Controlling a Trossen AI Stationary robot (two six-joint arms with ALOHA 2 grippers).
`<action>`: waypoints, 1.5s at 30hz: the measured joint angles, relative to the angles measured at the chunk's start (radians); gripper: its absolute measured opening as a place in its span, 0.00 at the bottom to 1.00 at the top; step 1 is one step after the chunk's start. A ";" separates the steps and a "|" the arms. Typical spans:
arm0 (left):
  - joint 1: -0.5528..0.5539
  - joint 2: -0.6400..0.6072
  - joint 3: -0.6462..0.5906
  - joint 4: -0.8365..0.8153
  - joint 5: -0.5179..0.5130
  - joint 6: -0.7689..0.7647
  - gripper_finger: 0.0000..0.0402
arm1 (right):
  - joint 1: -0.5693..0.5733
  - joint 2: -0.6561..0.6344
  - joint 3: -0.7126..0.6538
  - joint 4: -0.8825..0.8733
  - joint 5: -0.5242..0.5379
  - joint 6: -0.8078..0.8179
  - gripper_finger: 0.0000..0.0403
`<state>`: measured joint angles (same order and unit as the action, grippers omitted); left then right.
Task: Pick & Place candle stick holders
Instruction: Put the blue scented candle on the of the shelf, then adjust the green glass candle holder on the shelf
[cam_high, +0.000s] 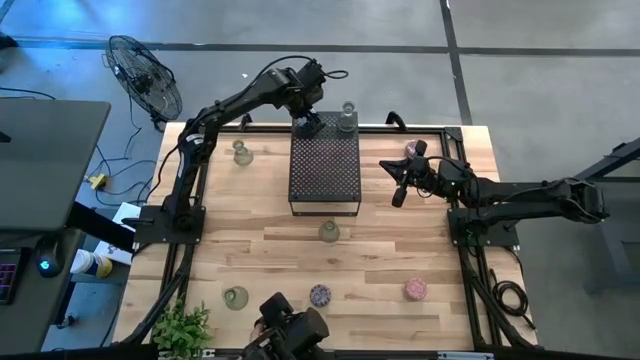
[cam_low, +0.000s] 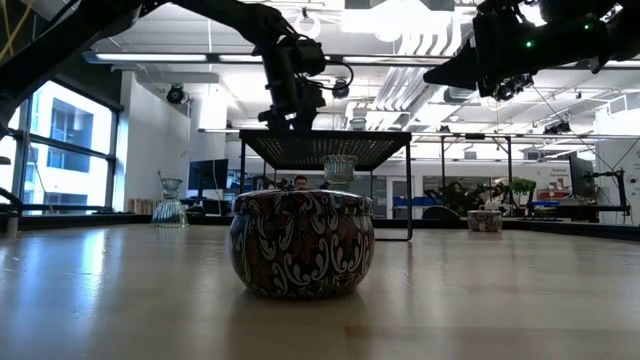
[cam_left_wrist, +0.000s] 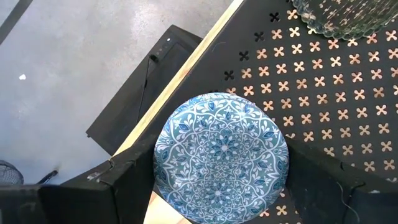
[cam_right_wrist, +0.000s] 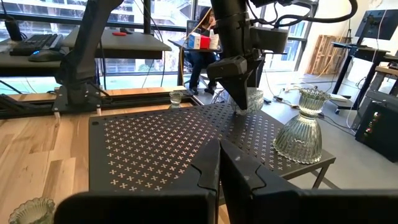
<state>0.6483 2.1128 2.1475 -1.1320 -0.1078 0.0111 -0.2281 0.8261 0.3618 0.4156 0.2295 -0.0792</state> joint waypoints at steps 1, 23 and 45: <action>0.000 0.000 0.000 0.000 0.000 0.002 0.73 | 0.000 0.000 0.000 0.000 0.000 0.000 0.00; 0.000 0.002 -0.001 -0.007 0.001 0.073 0.97 | 0.000 0.000 0.000 -0.001 0.000 0.000 0.00; 0.020 -0.221 -0.001 -0.224 0.294 0.251 0.84 | -0.264 0.293 0.161 0.024 -0.104 0.104 0.00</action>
<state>0.6685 1.8921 2.1464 -1.3558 0.1867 0.2616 -0.4916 1.1188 0.5232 0.4393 0.1259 0.0244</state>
